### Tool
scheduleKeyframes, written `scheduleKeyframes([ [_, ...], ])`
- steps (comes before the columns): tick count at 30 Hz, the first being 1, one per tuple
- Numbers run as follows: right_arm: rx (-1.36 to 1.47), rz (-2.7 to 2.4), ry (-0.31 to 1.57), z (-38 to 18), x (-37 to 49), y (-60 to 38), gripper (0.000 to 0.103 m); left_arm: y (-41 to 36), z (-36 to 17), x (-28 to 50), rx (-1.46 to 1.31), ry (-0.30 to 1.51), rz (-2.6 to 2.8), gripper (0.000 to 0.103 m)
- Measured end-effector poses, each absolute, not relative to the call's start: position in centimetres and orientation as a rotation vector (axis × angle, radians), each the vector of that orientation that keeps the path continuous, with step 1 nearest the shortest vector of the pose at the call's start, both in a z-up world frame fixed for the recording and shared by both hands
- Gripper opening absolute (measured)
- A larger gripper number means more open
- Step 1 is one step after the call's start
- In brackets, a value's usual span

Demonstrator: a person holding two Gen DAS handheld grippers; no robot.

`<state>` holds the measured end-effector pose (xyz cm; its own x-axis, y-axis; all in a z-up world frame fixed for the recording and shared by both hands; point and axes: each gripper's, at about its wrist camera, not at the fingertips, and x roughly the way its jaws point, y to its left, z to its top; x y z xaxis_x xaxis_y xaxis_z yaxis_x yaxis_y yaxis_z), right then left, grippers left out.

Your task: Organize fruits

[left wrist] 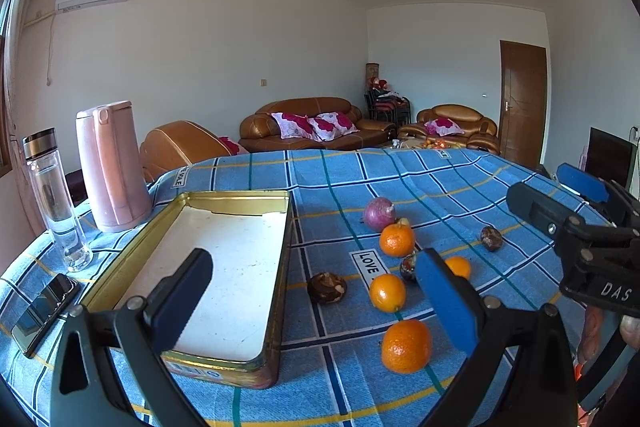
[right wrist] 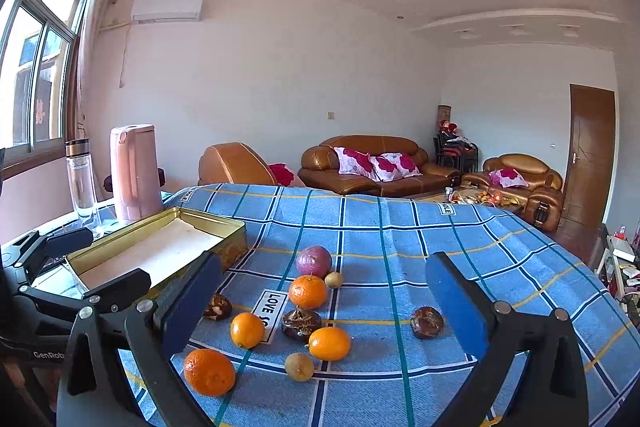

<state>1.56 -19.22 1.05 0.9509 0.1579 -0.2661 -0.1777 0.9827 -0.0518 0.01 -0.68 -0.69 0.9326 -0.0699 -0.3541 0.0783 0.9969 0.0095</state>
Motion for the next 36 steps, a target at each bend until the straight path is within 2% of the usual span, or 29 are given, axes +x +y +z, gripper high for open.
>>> scheduleKeyframes([
  [36,-0.024,0.167,0.294,-1.4,1.9,-21.3,0.102,-2.7,-1.7,-0.2,0.064,0.356,-0.108,0.103],
])
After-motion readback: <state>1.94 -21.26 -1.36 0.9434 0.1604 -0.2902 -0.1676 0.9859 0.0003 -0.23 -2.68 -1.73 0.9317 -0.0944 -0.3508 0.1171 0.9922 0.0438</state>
